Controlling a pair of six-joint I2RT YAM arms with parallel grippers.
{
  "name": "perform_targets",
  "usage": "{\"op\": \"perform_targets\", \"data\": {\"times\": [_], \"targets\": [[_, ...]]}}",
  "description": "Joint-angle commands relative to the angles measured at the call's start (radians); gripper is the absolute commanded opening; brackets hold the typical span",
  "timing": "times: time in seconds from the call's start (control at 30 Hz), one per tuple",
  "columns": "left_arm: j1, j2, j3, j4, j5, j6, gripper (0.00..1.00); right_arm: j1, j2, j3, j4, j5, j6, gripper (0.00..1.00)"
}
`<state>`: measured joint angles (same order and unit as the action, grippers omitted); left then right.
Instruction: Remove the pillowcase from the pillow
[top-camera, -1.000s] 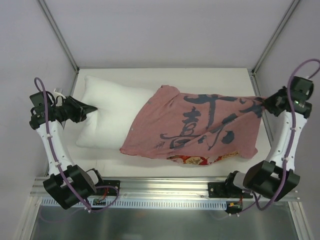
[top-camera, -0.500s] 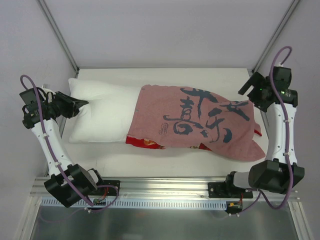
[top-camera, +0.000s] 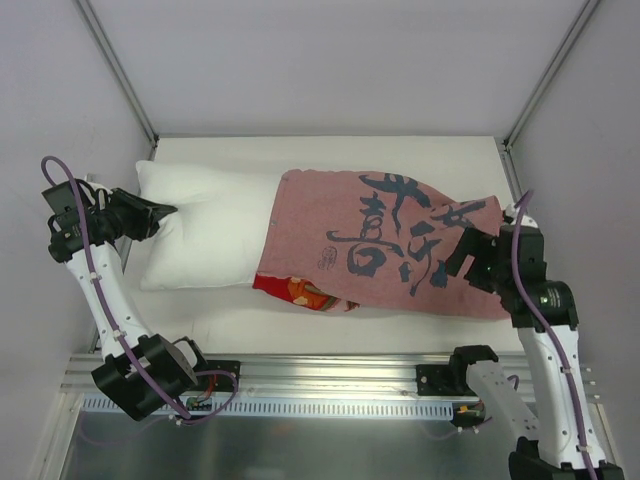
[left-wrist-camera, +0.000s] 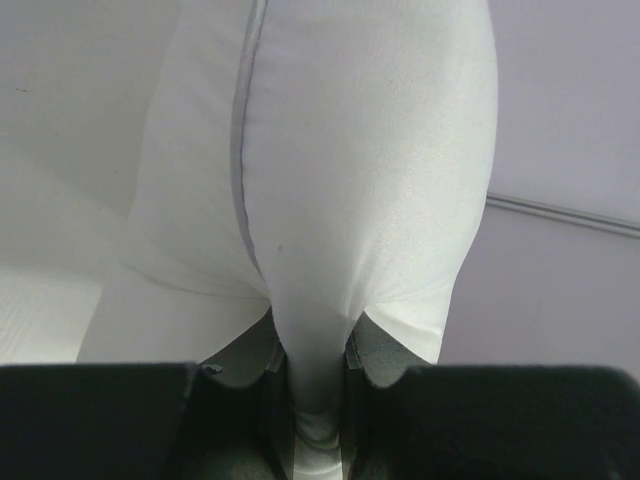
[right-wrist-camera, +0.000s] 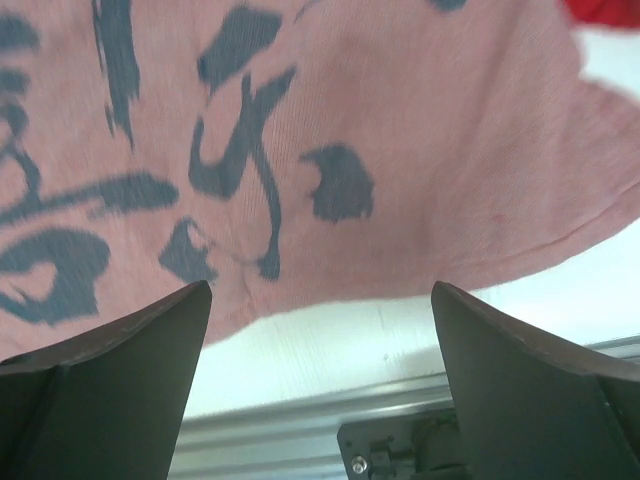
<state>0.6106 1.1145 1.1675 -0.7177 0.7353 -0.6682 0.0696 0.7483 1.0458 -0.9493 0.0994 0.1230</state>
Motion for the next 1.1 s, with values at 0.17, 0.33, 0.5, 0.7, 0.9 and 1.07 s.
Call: {"op": "perform_targets", "data": {"times": [0.17,0.33,0.5,0.7,0.9,1.07], "targets": [[0.008,-0.038,0.014,0.070,0.009,-0.036,0.00,0.327,-0.078,-0.265,0.082,-0.031,0.147,0.96],[0.002,-0.038,0.015,0.070,0.012,-0.036,0.00,0.746,0.067,-0.250,0.190,0.248,0.147,0.96],[0.002,-0.036,0.011,0.070,0.015,-0.041,0.00,0.929,0.343,-0.179,0.337,0.338,0.106,0.96],[0.002,-0.030,0.026,0.070,0.033,-0.041,0.00,0.927,0.575,-0.124,0.371,0.326,0.184,0.84],[0.002,-0.012,0.046,0.070,0.055,-0.045,0.00,0.830,0.452,-0.190,0.282,0.413,0.237,0.01],[0.000,-0.007,0.066,0.070,0.061,-0.047,0.00,0.559,0.157,-0.195,0.178,0.479,0.149,0.01]]}}
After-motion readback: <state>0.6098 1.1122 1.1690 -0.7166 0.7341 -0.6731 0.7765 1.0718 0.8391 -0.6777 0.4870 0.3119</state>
